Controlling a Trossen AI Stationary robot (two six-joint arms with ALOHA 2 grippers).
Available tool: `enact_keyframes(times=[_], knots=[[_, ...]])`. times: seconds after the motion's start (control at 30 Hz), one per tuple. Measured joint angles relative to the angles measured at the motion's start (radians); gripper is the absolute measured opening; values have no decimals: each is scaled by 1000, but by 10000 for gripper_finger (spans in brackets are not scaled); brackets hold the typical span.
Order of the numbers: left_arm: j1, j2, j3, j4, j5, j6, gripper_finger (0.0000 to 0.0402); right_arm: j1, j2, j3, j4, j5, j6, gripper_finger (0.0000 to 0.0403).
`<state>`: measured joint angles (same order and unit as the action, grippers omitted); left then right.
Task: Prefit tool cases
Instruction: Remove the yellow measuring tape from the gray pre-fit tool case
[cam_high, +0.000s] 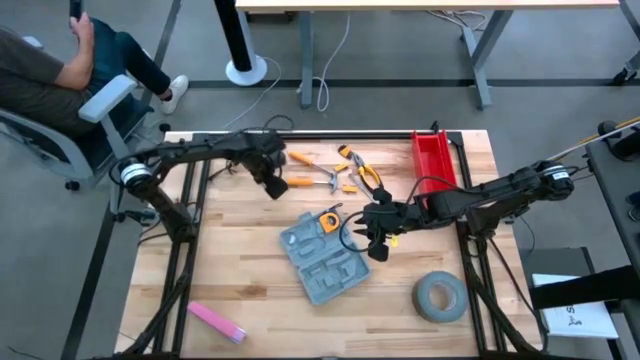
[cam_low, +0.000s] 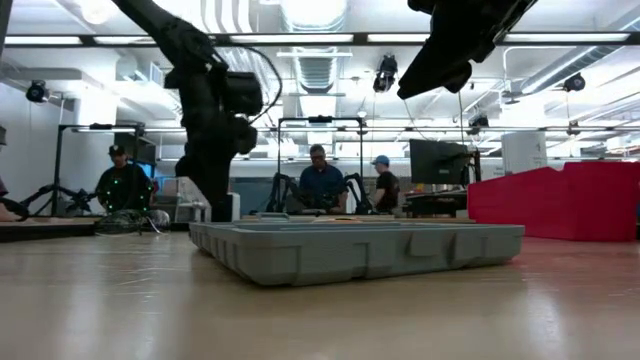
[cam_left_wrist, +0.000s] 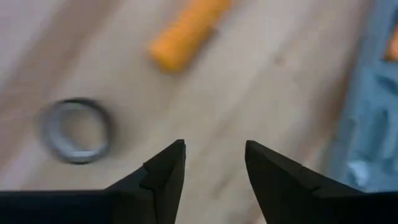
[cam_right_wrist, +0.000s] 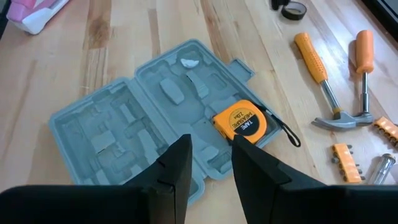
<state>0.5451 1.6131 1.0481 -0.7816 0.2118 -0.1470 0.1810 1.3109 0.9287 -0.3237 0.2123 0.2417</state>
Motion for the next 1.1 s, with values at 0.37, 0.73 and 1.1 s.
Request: enact_keyframes(times=[0.37, 0.73, 1.1], knots=[[-309, 3, 59, 178, -15, -119, 167, -5, 6, 0, -3, 25, 2, 77], [-415, 91, 182, 145, -17, -135, 177, -24, 179, -6, -29, 21, 10, 94], [-523, 129, 140, 190, -20, -217, 162, -44, 239, -13, 18, -62, 2, 114]])
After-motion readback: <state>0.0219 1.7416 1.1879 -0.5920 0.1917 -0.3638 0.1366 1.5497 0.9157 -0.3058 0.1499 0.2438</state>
